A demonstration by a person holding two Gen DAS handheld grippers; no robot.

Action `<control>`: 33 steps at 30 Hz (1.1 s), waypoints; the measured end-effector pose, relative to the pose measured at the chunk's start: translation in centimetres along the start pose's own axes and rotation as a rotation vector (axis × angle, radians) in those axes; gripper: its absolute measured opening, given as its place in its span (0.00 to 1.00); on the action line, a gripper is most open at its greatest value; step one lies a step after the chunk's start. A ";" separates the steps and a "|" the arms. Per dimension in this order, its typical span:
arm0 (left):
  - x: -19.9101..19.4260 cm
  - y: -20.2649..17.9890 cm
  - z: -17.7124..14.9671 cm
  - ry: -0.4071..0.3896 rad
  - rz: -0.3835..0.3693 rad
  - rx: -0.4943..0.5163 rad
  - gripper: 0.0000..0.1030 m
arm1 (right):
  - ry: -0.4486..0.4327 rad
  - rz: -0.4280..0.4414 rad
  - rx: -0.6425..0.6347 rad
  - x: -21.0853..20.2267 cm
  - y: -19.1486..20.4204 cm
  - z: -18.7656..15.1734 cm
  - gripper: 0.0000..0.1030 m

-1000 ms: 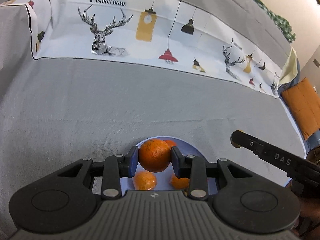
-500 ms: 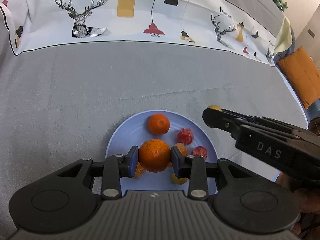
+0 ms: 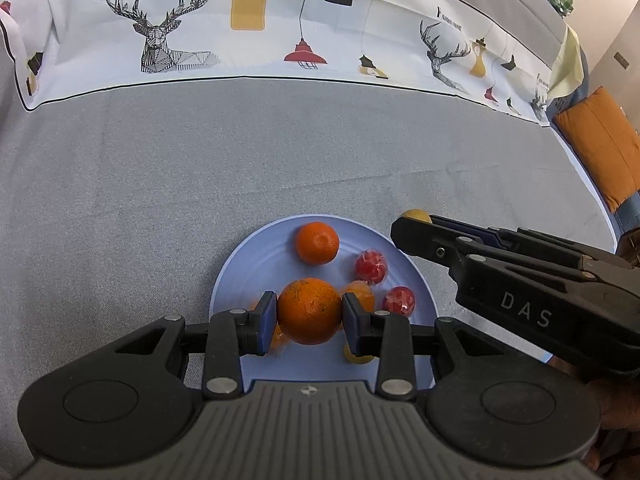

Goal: Organize fruits
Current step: 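Carry the orange with the left tool over the plate while the right tool carries the yellow fruit, then open the left tool to drop the orange while the right tool drops the yellow fruit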

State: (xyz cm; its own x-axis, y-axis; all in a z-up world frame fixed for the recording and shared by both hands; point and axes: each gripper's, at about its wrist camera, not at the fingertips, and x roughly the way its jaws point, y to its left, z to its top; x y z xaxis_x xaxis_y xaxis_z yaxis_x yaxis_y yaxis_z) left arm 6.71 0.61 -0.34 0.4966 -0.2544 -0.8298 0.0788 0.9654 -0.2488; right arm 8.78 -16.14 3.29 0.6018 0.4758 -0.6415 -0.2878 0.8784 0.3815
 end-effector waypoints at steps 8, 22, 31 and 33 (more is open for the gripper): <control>0.0 0.0 0.1 0.001 -0.002 0.004 0.37 | -0.002 0.003 -0.009 0.0 0.1 -0.1 0.25; 0.2 -0.2 0.0 0.008 0.002 0.008 0.37 | 0.007 0.022 -0.027 0.2 0.2 -0.1 0.25; 0.4 0.2 0.2 0.014 0.005 -0.020 0.39 | 0.027 0.022 0.017 0.5 -0.4 -0.1 0.41; 0.1 0.4 0.2 0.003 0.003 -0.028 0.39 | 0.024 0.017 0.035 0.4 -0.7 0.0 0.48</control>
State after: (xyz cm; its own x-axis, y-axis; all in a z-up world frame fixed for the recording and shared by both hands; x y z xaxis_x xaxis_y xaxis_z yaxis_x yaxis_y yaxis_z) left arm 6.97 0.97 -0.46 0.4939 -0.2515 -0.8323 0.0533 0.9642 -0.2597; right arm 9.19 -16.53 2.76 0.5786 0.4923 -0.6503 -0.2717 0.8681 0.4155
